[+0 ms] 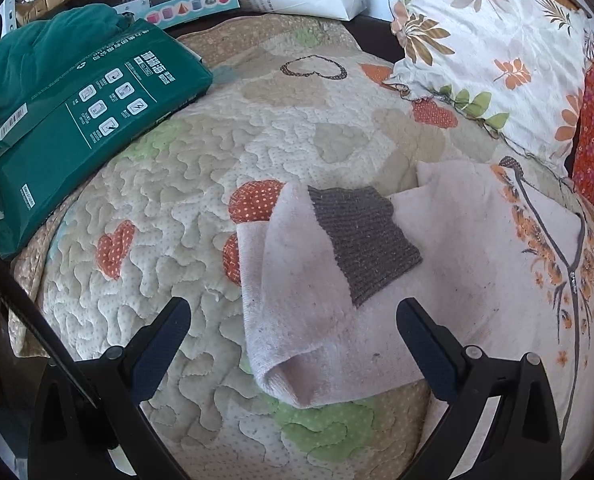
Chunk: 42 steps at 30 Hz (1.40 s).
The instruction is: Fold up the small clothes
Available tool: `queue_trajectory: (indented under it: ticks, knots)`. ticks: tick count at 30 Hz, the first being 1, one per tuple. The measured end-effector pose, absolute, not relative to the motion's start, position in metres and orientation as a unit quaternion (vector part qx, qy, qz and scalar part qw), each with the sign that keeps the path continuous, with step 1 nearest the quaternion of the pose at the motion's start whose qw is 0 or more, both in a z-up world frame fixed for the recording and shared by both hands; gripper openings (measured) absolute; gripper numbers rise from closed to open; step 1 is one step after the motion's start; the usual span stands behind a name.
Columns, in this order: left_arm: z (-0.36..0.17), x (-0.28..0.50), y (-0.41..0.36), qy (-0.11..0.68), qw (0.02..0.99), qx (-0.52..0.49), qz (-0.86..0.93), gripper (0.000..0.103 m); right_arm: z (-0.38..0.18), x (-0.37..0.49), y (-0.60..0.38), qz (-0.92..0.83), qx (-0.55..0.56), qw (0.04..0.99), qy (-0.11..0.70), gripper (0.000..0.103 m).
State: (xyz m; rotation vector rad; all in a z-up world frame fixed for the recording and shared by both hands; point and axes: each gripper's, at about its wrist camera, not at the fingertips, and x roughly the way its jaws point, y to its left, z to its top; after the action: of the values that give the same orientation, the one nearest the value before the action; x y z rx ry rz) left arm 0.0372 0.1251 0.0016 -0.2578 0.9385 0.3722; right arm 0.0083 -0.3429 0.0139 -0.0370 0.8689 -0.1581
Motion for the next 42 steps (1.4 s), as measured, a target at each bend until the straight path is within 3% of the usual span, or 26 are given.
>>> queue_trajectory:
  ticks: [18,19,20,21,23,24,27,36,42]
  knots:
    - [-0.008,0.042,0.128,0.463,0.859,-0.135,0.175,0.102,0.004,0.012,-0.337,-0.073,-0.025,0.901,0.427,0.069]
    - [-0.008,0.042,0.13,0.463,0.858,-0.144,0.171,0.099,0.004,0.012,-0.337,-0.073,-0.025,0.901,0.427,0.069]
    - [-0.009,0.042,0.133,0.462,0.857,-0.155,0.167,0.082,0.005,0.012,-0.337,-0.073,-0.025,0.901,0.427,0.069]
    - [-0.009,0.044,0.135,0.463,0.856,-0.162,0.164,0.053,0.004,0.012,-0.336,-0.073,-0.026,0.901,0.427,0.069]
    - [-0.013,0.049,0.141,0.47,0.85,-0.168,0.167,0.018,0.002,0.013,-0.336,-0.074,-0.028,0.9,0.428,0.07]
    - [-0.013,0.051,0.143,0.467,0.852,-0.172,0.164,0.014,0.001,0.013,-0.336,-0.074,-0.029,0.9,0.428,0.07]
    - [-0.006,0.053,0.153,0.467,0.851,-0.185,0.153,0.009,0.001,0.013,-0.336,-0.075,-0.03,0.901,0.427,0.071]
    - [0.059,0.028,0.27,0.342,0.849,-0.235,0.328,0.007,0.002,0.013,-0.335,-0.075,-0.036,0.902,0.425,0.071]
    - [0.054,0.023,0.3,0.323,0.836,-0.281,0.343,0.005,0.001,0.014,-0.332,-0.079,-0.046,0.902,0.421,0.071]
